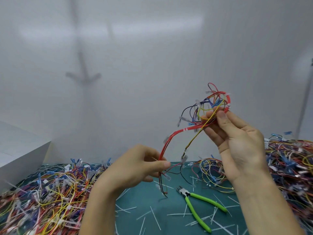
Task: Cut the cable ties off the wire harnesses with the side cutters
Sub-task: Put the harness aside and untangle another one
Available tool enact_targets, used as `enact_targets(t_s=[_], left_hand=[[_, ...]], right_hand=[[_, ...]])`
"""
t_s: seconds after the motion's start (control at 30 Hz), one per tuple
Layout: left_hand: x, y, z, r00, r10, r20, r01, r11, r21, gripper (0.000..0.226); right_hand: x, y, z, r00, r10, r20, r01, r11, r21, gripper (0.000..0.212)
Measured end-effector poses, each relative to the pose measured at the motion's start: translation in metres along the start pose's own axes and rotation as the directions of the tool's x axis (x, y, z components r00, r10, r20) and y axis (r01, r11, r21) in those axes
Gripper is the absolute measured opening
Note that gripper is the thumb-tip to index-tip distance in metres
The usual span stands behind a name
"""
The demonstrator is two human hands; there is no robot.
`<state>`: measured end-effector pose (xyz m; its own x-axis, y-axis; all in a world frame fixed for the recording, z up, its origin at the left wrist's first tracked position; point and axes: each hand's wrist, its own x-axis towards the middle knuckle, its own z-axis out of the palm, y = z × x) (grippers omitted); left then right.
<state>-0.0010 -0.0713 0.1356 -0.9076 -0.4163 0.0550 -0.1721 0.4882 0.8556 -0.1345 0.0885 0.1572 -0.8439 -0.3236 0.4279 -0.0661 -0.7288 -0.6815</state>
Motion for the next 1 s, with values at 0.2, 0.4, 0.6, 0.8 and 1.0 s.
enact_targets(t_s=[0.2,0.4,0.6,0.8,1.0], left_hand=[[-0.005,0.000,-0.006,0.999,0.006,-0.039,-0.012,0.990,-0.140,0.018],[-0.007,0.006,-0.007,0.982,0.041,-0.186,-0.108,0.925,-0.364,0.020],[-0.008,0.008,-0.007,0.978,0.079,-0.195,-0.170,0.842,-0.511,0.021],[-0.009,0.009,-0.008,0.979,0.129,-0.155,-0.193,0.821,-0.537,0.021],[-0.010,0.006,-0.007,0.992,0.094,-0.089,-0.119,0.931,-0.346,0.017]], right_hand=[[0.003,0.002,-0.003,1.000,0.006,-0.005,-0.005,1.000,0.021,0.015],[0.003,0.005,-0.001,0.998,0.049,0.028,-0.051,0.997,0.058,0.027],[0.003,0.006,0.001,0.996,0.068,0.058,-0.075,0.990,0.116,0.019],[0.002,0.005,0.001,0.996,0.075,0.051,-0.082,0.987,0.138,0.017],[0.002,0.003,0.002,0.997,0.068,0.036,-0.073,0.988,0.138,0.016]])
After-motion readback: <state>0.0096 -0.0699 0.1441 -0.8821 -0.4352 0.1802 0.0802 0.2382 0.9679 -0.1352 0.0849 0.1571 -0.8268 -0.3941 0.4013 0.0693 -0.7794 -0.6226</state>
